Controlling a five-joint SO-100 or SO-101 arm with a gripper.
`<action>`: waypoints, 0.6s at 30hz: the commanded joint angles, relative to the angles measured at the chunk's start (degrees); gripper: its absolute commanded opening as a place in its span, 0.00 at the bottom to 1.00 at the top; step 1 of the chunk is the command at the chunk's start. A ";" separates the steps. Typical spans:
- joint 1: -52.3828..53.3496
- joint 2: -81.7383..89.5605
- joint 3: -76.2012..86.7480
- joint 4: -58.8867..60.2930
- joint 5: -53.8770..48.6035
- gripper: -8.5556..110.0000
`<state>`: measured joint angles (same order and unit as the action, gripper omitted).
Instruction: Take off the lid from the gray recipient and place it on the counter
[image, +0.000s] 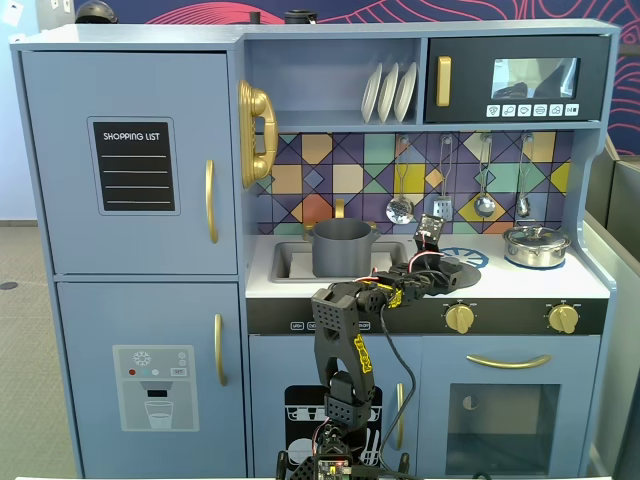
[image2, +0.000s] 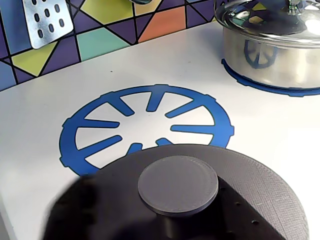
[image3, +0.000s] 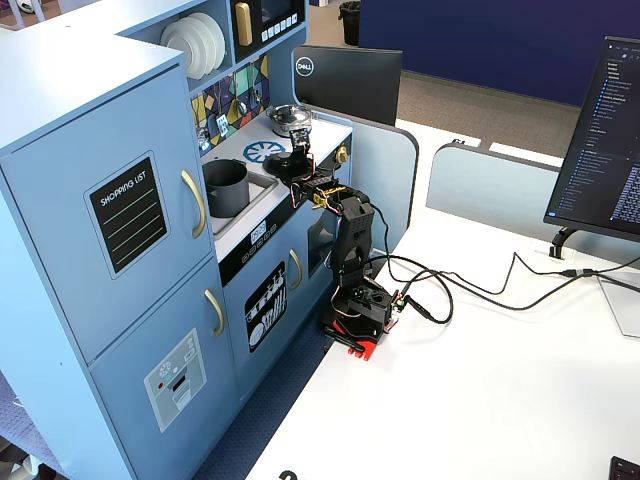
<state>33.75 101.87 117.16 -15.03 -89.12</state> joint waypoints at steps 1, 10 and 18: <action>2.20 3.34 -2.20 0.26 0.53 0.36; 3.78 8.35 -3.25 1.05 0.88 0.38; 0.79 25.75 -2.55 17.75 2.11 0.31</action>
<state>36.39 114.96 117.16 -7.91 -88.24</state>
